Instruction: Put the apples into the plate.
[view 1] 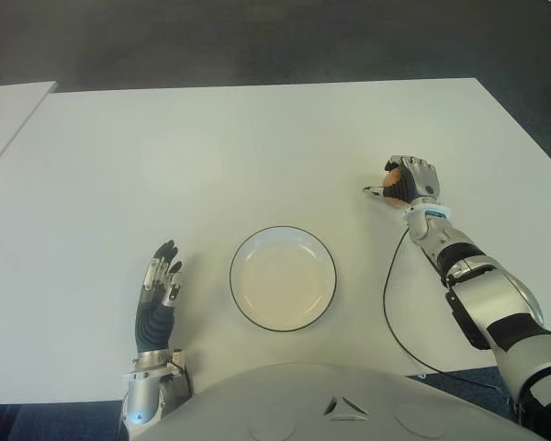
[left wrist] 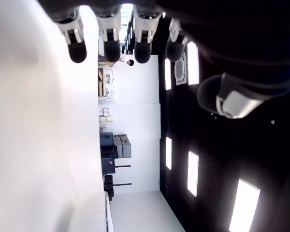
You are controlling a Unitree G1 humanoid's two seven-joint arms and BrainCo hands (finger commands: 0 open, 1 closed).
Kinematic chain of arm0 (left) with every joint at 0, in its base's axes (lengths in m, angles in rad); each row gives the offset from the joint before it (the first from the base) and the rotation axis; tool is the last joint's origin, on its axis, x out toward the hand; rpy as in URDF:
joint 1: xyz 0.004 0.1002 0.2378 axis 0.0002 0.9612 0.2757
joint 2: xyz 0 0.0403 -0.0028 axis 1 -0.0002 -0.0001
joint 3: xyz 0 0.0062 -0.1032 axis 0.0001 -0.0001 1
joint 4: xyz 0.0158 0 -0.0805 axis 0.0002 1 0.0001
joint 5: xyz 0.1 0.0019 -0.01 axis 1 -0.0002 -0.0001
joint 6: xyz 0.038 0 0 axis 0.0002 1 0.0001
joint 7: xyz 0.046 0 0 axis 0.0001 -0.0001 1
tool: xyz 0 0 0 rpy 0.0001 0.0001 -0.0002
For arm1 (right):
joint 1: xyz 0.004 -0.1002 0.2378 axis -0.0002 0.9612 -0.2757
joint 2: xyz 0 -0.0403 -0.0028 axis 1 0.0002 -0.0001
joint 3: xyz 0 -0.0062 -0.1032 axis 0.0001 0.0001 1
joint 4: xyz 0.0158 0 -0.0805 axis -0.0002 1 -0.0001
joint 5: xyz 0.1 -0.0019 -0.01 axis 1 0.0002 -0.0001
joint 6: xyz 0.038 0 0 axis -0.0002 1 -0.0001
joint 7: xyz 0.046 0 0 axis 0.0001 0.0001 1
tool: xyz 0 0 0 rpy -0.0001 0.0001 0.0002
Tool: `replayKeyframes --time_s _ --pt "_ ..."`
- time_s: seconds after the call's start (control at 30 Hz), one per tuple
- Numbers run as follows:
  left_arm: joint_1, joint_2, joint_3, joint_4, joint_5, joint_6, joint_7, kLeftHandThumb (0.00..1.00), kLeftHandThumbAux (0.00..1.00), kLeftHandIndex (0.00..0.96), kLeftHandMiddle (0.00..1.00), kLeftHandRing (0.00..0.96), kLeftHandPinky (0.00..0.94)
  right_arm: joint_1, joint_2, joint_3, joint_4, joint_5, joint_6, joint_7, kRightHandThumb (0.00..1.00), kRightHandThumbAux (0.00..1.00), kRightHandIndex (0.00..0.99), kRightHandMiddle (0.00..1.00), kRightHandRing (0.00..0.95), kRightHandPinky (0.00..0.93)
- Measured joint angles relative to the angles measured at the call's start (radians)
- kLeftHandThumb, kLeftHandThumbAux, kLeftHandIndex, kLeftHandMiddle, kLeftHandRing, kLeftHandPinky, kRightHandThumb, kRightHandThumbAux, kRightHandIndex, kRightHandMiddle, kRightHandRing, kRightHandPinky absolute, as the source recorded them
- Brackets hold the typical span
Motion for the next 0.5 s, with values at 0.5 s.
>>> replayKeyframes --time_s 0.5 --pt "0.008 -0.017 -0.017 -0.003 -0.001 -0.015 -0.013 0.065 0.323 0.000 0.000 0.000 0.016 0.000 -0.009 -0.003 0.000 0.008 -0.023 0.008 0.853 0.677 0.403 0.532 0.817 0.745"
